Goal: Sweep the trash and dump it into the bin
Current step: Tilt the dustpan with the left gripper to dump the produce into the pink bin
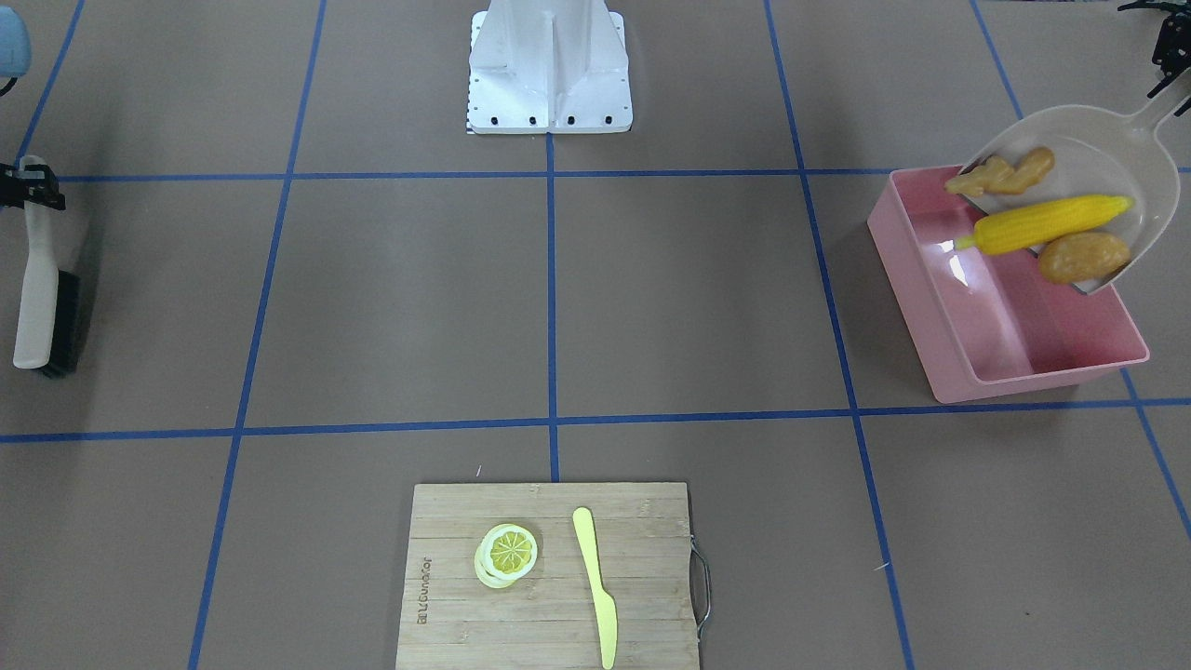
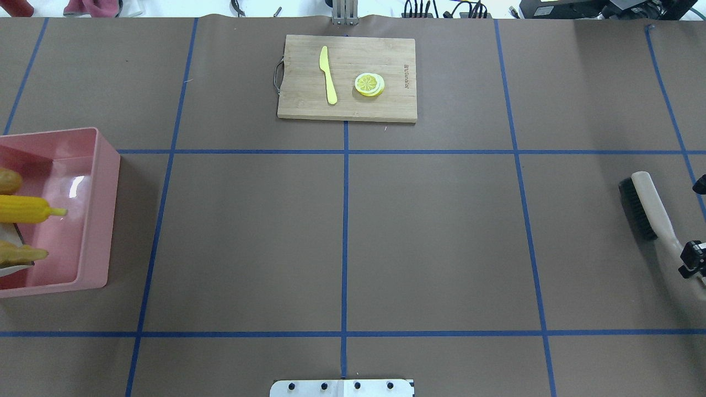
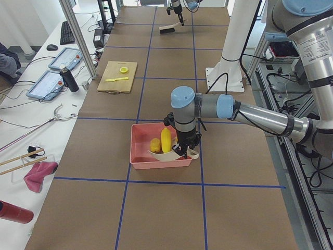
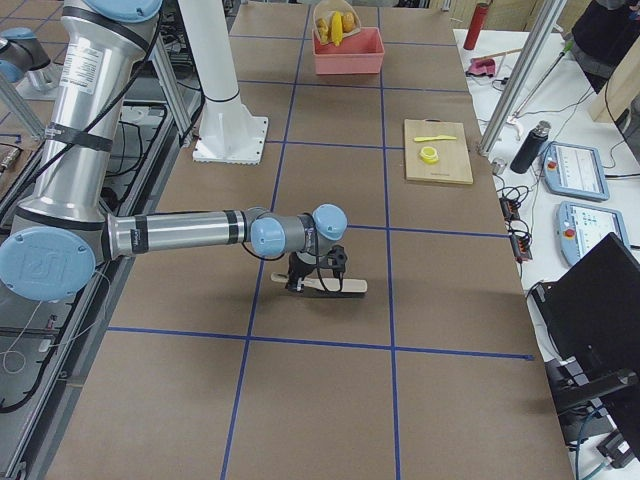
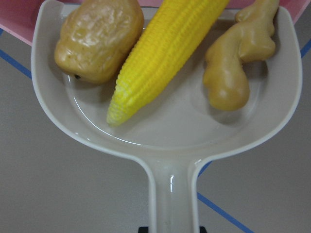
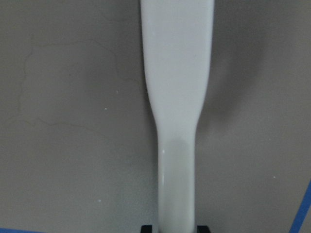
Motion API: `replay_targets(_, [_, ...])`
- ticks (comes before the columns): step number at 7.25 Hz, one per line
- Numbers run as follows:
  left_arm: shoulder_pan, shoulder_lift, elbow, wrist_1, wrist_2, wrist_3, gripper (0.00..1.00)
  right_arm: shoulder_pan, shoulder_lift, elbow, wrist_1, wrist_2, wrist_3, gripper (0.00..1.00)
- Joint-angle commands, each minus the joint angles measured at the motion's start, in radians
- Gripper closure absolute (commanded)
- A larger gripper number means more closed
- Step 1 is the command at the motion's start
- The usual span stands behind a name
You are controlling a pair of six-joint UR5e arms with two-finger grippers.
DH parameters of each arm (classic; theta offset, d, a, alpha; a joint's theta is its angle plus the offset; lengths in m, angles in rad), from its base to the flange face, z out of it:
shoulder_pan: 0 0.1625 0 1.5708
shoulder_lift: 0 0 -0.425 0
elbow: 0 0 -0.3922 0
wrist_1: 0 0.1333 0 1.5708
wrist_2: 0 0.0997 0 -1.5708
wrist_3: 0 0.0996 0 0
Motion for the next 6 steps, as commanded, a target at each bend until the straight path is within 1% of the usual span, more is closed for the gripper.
replay_targets(1, [-0.003, -0.051, 0.000, 0.084, 0.037, 0.018, 1.00, 0.000, 0.006, -0.004, 0.000, 0.001, -0.001, 0.27])
replay_targets(2, [-0.005, -0.064, 0.000, 0.110, 0.044, 0.047, 1.00, 0.000, 0.006, -0.007, 0.002, 0.001, -0.001, 0.27])
replay_targets(3, [-0.032, -0.066, -0.005, 0.133, 0.044, 0.105, 1.00, 0.000, 0.006, -0.007, 0.002, 0.004, -0.002, 0.26])
replay_targets(4, [-0.064, -0.066, -0.022, 0.162, 0.042, 0.195, 1.00, 0.000, 0.007, -0.007, 0.005, 0.007, -0.002, 0.09])
replay_targets(5, [-0.086, -0.068, -0.037, 0.167, 0.036, 0.229, 1.00, 0.003, 0.006, 0.004, 0.008, 0.003, -0.004, 0.00])
replay_targets(6, [-0.086, -0.063, -0.067, 0.167, 0.035, 0.255, 1.00, 0.052, 0.033, 0.009, 0.006, 0.003, -0.004, 0.00])
